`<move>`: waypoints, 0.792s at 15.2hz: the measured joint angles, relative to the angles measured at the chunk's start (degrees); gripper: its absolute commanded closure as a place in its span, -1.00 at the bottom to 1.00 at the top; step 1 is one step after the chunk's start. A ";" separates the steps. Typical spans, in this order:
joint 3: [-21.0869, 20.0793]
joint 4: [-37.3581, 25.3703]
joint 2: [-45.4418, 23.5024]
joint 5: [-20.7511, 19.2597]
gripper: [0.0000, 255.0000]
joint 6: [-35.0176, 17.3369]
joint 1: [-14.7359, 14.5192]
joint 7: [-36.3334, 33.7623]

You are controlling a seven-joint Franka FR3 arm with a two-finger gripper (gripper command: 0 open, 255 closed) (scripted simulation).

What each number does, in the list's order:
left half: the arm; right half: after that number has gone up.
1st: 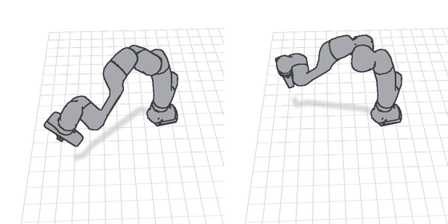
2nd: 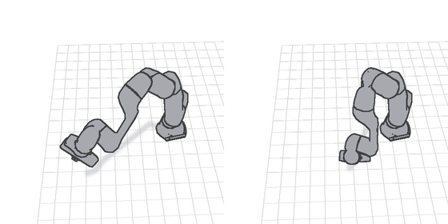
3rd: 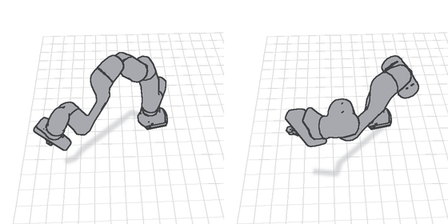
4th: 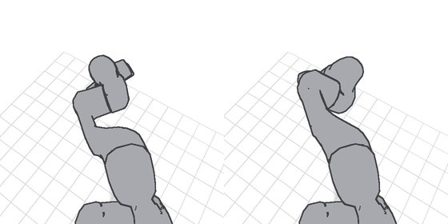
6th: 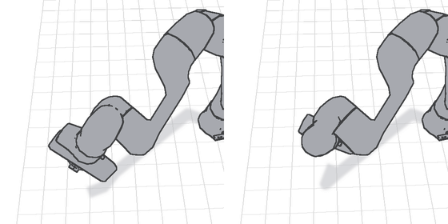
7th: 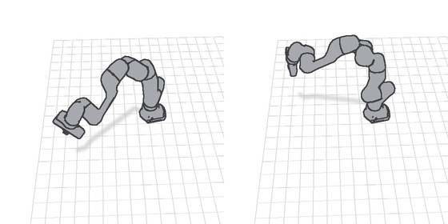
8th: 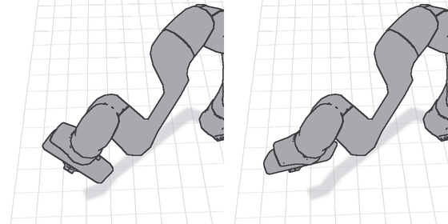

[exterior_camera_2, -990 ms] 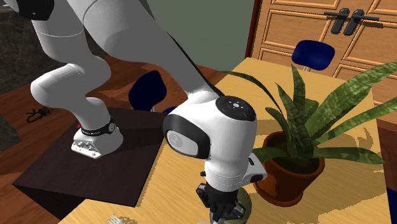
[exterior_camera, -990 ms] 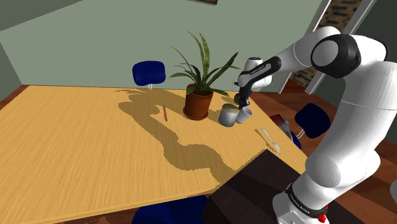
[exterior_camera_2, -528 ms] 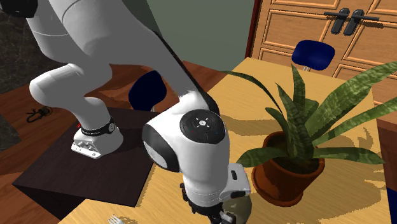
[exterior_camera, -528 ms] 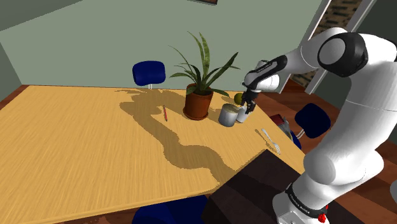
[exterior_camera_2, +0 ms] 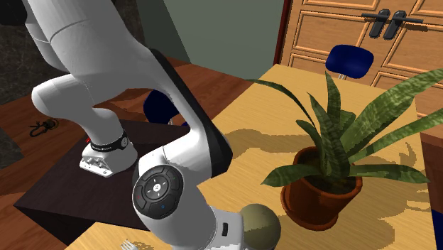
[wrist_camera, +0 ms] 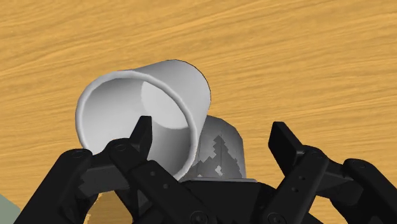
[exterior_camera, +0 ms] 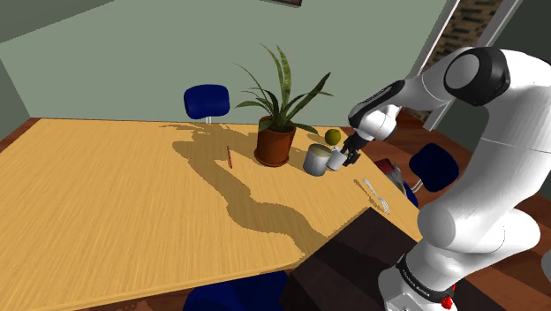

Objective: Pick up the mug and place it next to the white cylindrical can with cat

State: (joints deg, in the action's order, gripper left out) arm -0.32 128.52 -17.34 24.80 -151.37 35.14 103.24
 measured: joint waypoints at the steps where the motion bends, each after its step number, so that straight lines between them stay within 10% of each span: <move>1: -0.22 -0.29 -0.86 0.36 -1.00 -0.60 0.00 0.20; 9: -0.77 -0.41 -2.49 1.28 -1.00 -2.15 0.10 0.89; 10: -0.77 -0.41 -2.49 1.28 1.00 -2.15 0.10 0.89; 12: -0.77 -0.41 -2.49 1.28 1.00 -2.15 0.10 0.89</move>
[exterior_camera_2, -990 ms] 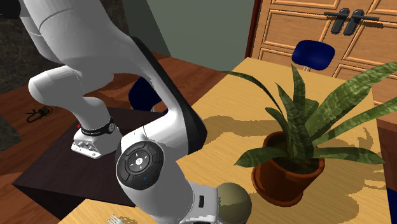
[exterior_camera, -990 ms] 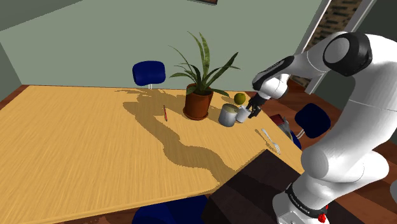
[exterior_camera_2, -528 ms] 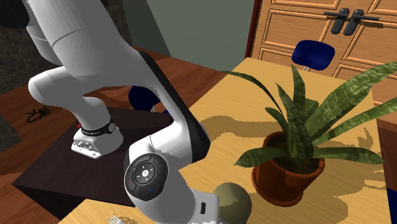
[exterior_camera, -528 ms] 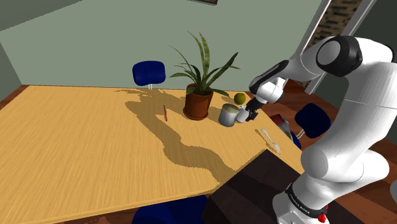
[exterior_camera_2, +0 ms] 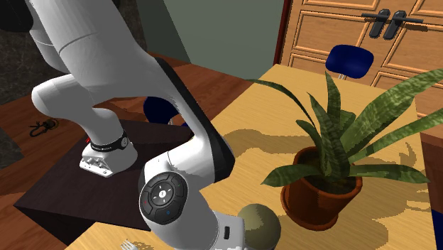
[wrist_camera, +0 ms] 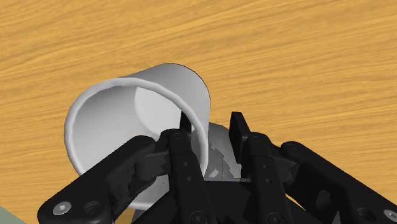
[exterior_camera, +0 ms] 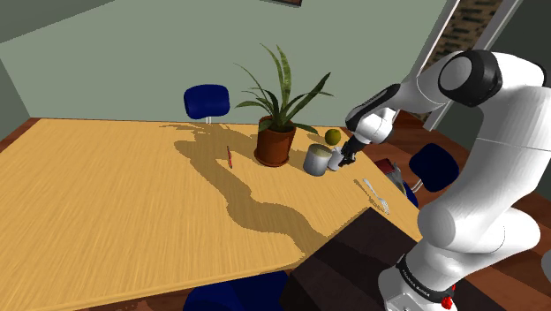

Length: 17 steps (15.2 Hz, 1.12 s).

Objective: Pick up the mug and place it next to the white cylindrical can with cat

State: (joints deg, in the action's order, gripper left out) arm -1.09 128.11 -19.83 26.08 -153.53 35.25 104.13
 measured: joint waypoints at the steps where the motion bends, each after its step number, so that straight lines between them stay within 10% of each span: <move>1: 0.00 0.00 0.00 0.00 1.00 0.00 0.00 0.00; 17: 1.39 0.35 5.29 -2.86 1.00 4.75 -0.90 -3.19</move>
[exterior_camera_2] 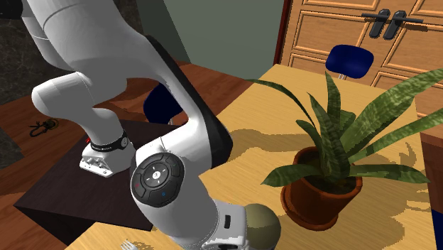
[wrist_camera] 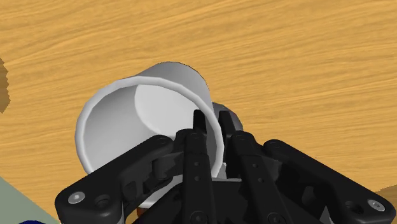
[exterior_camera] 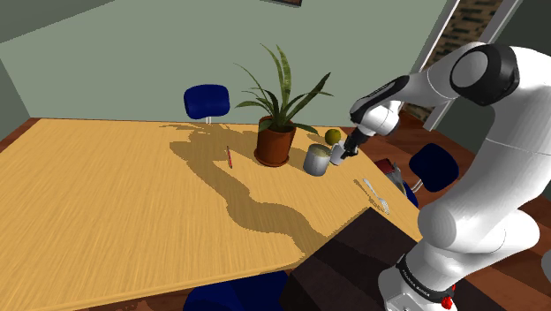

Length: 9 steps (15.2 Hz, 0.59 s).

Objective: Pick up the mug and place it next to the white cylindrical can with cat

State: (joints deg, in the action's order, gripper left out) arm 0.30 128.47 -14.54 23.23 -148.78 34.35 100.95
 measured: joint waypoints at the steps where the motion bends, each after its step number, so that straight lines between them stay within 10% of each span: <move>1: 0.17 -0.22 0.45 -0.34 1.00 0.68 0.01 -0.24; 9: 1.04 -0.98 5.18 -3.00 1.00 5.92 -0.33 -3.04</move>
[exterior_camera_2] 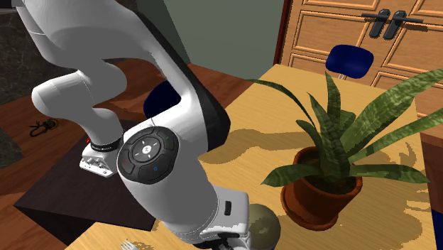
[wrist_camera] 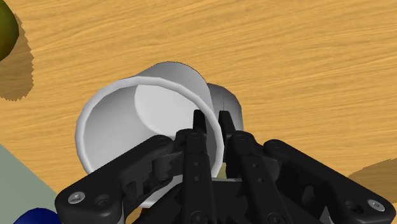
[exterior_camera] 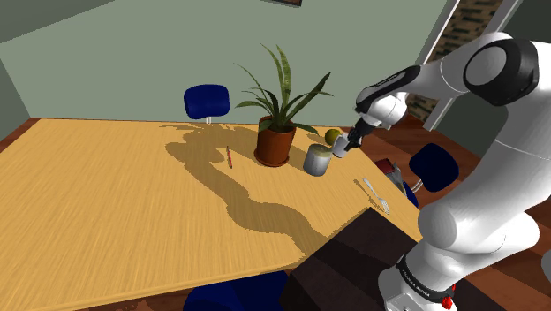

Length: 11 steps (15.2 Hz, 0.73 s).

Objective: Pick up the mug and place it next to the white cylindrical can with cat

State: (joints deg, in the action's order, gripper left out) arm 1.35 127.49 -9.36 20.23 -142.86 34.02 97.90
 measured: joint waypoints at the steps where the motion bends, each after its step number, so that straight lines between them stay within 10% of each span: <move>1: 0.11 -0.19 0.55 -0.32 1.00 0.73 0.01 -0.31; 11: 0.62 -2.35 5.44 -2.96 1.00 7.49 -0.07 -3.32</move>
State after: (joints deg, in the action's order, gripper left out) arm 1.97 125.13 -3.92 17.26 -135.36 33.95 94.58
